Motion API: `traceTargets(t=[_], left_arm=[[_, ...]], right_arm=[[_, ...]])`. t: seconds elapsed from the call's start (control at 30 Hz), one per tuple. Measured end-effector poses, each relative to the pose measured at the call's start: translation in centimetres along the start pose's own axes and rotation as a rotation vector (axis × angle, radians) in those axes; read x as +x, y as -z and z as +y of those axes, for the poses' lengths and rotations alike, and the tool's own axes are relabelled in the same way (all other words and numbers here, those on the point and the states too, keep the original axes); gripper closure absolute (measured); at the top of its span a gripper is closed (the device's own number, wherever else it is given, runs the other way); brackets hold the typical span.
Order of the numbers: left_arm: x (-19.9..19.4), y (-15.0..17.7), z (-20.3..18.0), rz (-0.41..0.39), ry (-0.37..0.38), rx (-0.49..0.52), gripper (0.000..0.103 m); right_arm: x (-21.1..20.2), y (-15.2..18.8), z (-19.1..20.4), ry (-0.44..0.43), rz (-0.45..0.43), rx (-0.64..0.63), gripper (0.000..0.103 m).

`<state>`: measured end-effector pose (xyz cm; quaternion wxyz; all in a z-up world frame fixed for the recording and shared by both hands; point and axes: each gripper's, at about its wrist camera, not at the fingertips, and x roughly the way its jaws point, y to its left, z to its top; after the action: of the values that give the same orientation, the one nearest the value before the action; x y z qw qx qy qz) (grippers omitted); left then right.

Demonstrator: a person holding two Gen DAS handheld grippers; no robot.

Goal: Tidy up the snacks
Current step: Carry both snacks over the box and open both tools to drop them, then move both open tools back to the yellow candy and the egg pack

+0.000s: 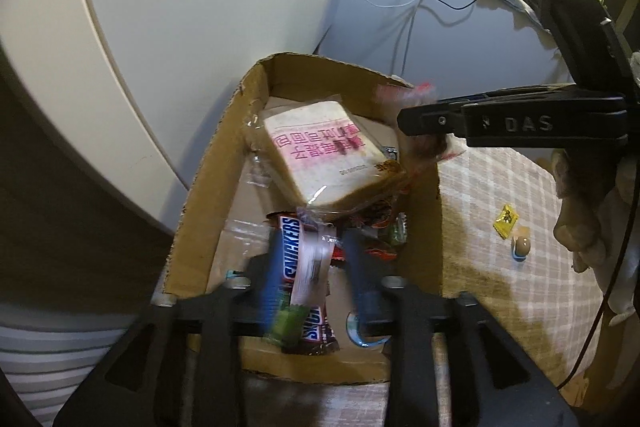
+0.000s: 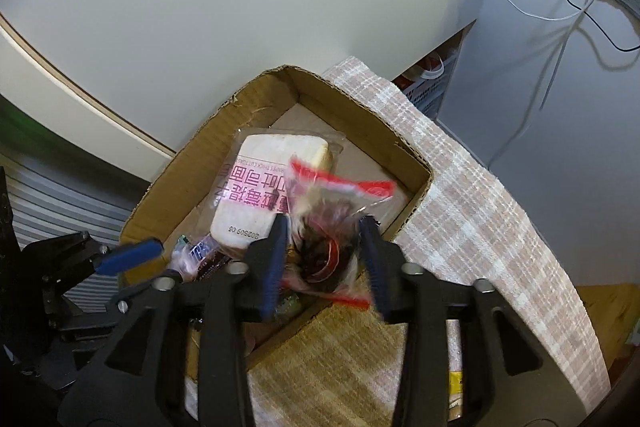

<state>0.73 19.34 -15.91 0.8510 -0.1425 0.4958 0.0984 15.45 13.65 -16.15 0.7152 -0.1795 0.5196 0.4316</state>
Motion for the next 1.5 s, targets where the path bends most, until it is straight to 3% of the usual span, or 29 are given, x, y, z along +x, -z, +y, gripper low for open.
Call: traceTargets(t=[0.07, 0.37, 0.67, 0.8, 1.1, 1.17, 1.27, 1.37, 1.5], left_arm=[[-0.2, 0.1, 0.2, -0.001, 0.002, -0.003, 0.041], [-0.9, 0.2, -0.2, -0.005, -0.011, -0.001, 0.041], [-1.4, 0.3, -2.4, -0.005, 0.01, 0.041, 0.041], [-1.5, 0.2, -4.1, -0.01, 0.036, 0.07, 0.041], [-0.1, 0.4, -9.2, 0.012, 0.133, 0.156, 0.041], [0.1, 0.4, -10.2, 0.018, 0.149, 0.183, 0.042], [0.9, 0.3, -11.8, 0.033, 0.183, 0.221, 0.057], [1.9, 0.1, -13.0, 0.054, 0.22, 0.25, 0.067], [3.4, -0.4, -14.5, 0.086, 0.254, 0.295, 0.071]], right_arm=[[-0.6, 0.1, 0.0, -0.003, -0.025, -0.002, 0.03], [-2.6, 1.2, -1.5, -0.005, -0.056, 0.066, 0.029], [-6.6, 5.0, -5.8, 0.054, -0.13, 0.144, 0.029], [-7.9, 7.2, -8.8, 0.066, -0.107, 0.209, 0.017], [-9.5, 13.7, -12.7, 0.16, -0.044, 0.232, 0.017], [-9.2, 15.3, -12.9, 0.168, -0.026, 0.233, 0.021], [-8.2, 16.9, -13.0, 0.159, 0.012, 0.256, 0.045], [-6.6, 18.5, -12.8, 0.147, 0.039, 0.296, 0.046], [-5.0, 19.4, -12.5, 0.137, 0.045, 0.337, 0.054]])
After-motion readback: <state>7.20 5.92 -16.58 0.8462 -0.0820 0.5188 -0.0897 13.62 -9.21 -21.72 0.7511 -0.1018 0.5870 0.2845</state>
